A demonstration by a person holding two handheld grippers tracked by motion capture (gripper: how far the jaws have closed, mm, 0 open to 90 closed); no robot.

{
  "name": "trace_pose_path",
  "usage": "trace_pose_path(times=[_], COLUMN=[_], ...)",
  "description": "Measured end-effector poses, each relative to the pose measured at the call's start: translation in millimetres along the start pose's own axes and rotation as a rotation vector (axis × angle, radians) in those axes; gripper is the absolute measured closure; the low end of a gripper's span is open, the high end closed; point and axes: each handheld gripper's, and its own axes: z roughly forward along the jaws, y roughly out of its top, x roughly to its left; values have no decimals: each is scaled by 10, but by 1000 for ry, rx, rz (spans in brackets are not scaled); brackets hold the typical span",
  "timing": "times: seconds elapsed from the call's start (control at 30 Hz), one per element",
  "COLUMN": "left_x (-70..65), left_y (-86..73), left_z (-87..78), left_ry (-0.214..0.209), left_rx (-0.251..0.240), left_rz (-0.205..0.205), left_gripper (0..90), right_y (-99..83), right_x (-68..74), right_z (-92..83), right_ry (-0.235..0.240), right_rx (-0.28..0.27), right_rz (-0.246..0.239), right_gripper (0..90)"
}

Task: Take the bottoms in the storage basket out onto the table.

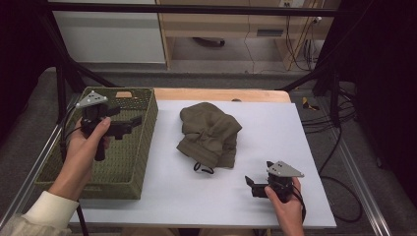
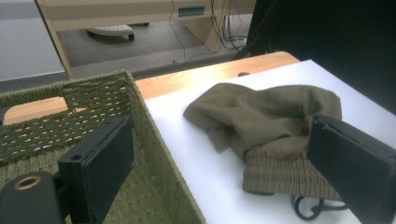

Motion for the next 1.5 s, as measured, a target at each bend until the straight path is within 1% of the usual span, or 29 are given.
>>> trace_pose_path(times=[0.1,0.13,0.27,0.33,0.37,0.4,0.43,0.47,0.5,0.53,0.63,0.67,0.97,1.1,1.13,1.37,1.47,1.5], left_x=[3,8,17,20,20,14,14,4,4,-13,-39,-57,-112,-134,-143,-175,-197,-206], left_y=[-28,-60,-118,-182,-182,-227,-227,-290,-290,-339,-393,-426,-562,-618,-649,-737,-782,-801], left_z=[-31,-53,-71,-88,-88,-97,-97,-111,-111,-126,-153,-179,-291,-298,-294,-273,-264,-262], left_ry=[-9,-14,-16,-17,-17,-8,-8,-17,-17,-23,-22,-20,-35,-43,-52,-62,-62,-64], left_rx=[-3,-4,-3,11,11,31,31,41,41,45,59,71,77,84,87,93,96,99], left_rz=[-5,-9,-12,-13,-13,-8,-8,-16,-16,-16,-4,12,21,21,15,14,35,37], left_gripper=[78,78,77,77,77,78,78,74,72,71,71,71,69,69,69,69,69,69], right_y=[0,-1,-1,-1,-1,-1,-1,-3,-3,-4,-4,-4,-6,-5,-6,-8,-8,-8], right_x=[0,0,1,0,0,0,0,0,0,2,0,2,3,8,9,0,5,5], right_z=[0,1,2,0,0,-2,-2,0,0,-1,-6,-2,-3,0,0,-8,-5,-5], right_ry=[1,1,3,2,2,2,2,3,3,2,2,2,1,3,5,3,4,4], right_rx=[0,0,1,0,0,0,0,2,2,3,0,1,2,3,3,1,3,3], right_rz=[-1,-1,1,0,0,2,2,3,3,2,1,2,2,-1,-2,0,0,0], right_gripper=[53,52,53,52,52,51,51,52,52,52,52,52,52,52,52,51,53,52])
